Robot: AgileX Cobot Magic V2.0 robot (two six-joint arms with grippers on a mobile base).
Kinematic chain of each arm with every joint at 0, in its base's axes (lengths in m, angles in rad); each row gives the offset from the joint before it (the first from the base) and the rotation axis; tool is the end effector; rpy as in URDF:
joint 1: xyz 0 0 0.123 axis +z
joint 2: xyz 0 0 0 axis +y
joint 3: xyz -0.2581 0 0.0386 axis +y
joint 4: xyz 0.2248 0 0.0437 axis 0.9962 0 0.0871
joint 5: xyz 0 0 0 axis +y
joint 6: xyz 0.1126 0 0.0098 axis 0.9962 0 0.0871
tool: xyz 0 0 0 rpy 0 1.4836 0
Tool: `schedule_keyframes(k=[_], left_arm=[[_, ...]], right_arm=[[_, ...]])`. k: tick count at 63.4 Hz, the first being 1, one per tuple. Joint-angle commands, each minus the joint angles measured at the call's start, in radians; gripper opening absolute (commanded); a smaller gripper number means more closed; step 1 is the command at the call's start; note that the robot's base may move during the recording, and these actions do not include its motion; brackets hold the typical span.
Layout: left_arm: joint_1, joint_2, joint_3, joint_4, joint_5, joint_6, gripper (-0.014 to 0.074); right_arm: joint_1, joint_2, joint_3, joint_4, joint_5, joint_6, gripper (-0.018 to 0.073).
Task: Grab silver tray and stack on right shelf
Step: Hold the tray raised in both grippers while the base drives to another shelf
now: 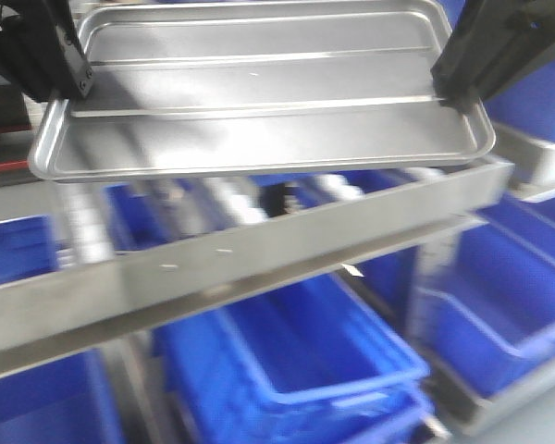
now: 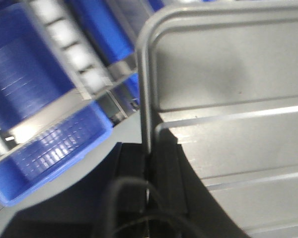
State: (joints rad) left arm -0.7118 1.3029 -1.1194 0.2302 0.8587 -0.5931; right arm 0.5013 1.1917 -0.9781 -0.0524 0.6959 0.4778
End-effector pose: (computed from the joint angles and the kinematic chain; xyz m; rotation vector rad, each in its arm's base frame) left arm 0.2122 -0.1572 0.2940 0.2683 2.4972 -0.2620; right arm 0.2177 0.1150 0.2894 -0.0614 2.4291 0.3958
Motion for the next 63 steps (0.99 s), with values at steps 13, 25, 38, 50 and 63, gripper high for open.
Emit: schedule_keyframes(k=[13,25,38,50,63], left_arm=[[-0.004,-0.023,-0.024,0.069,0.028,0.023,-0.0092],[-0.004,-0.023,-0.024,0.069,0.028,0.023,-0.0092],[-0.004,-0.023,-0.024,0.069,0.028,0.023,-0.0092],[-0.004,-0.023,-0.024,0.069,0.028,0.023,-0.0092],[-0.004,-0.023,-0.024,0.069,0.028,0.023,-0.0092]], right_arm=[[-0.011,-0.025,-0.029,-0.057,-0.038,-0.01,0.0057],[-0.011,-0.025,-0.029,-0.057,-0.038,-0.01,0.0057],[-0.011,-0.025,-0.029,-0.057,-0.038,-0.01,0.0057],[-0.011,-0.025,-0.029,-0.057,-0.038,-0.01,0.0057],[-0.011,-0.025,-0.029,-0.057,-0.038,-0.01,0.0057]])
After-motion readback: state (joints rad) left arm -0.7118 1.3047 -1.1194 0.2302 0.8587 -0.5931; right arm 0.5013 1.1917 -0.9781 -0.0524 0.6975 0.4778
